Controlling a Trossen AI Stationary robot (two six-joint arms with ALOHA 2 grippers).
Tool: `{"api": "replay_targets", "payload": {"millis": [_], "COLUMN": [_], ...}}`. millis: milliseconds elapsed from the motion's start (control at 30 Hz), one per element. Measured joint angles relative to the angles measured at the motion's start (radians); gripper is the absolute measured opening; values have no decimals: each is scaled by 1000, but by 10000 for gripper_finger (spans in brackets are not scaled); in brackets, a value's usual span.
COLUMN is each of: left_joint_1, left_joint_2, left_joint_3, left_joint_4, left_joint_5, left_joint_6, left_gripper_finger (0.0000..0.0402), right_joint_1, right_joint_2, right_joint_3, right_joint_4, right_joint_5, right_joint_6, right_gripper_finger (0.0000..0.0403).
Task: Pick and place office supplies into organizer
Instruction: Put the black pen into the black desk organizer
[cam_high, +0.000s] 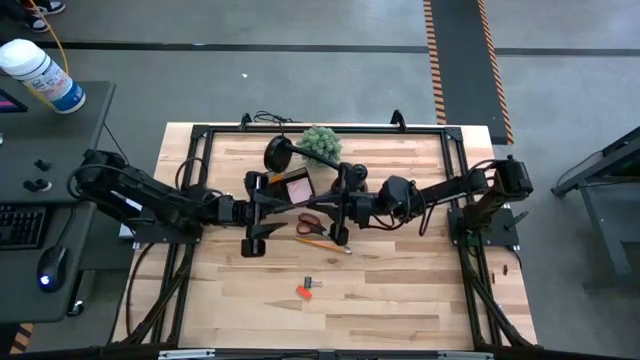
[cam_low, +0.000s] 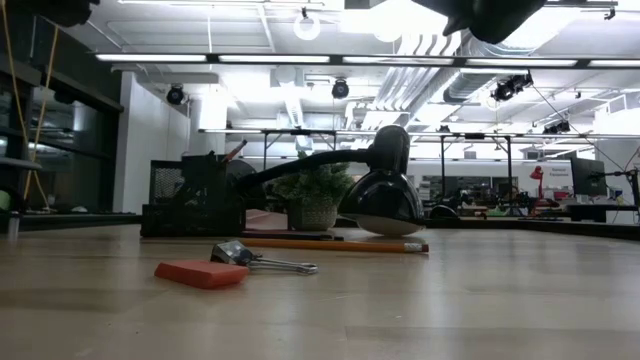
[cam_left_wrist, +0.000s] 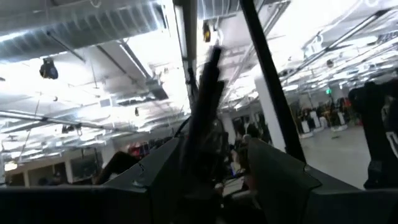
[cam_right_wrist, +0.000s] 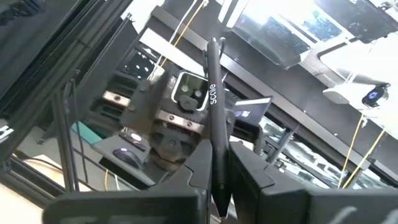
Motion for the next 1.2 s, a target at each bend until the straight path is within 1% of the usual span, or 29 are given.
{"api": "replay_targets", "payload": {"millis": [200, 400, 533, 700, 800, 933, 1133, 1200], "left_joint_1": [1, 1, 1, 1, 1, 0, 0, 0], "left_joint_2": [15, 29, 48, 100, 122, 128, 128, 127], "left_joint_3": [1, 1, 13, 64, 75, 75, 76, 76], "left_joint_4": [22, 52, 60, 55, 52, 51, 60, 63], "left_joint_5": [-3, -88, -88, -88, -101, -137, -152, -183], "left_joint_6": [10, 11, 11, 12, 27, 30, 30, 37], "left_gripper_finger": [179, 179, 179, 179, 179, 179, 179, 179], "right_joint_1": [-19, -19, -19, -20, -20, -19, -18, -18], "right_joint_2": [0, 0, 0, 0, 0, 0, 0, 0], "right_joint_3": [0, 0, 0, 33, 37, 38, 38, 38], "right_joint_4": [0, 0, -1, -59, -73, -76, -76, -76], "right_joint_5": [-27, -39, -42, -42, -41, -32, -30, -26], "right_joint_6": [26, 36, 40, 40, 37, 17, 13, 3], "right_gripper_finger": [25, 25, 25, 25, 25, 25, 25, 25]}}
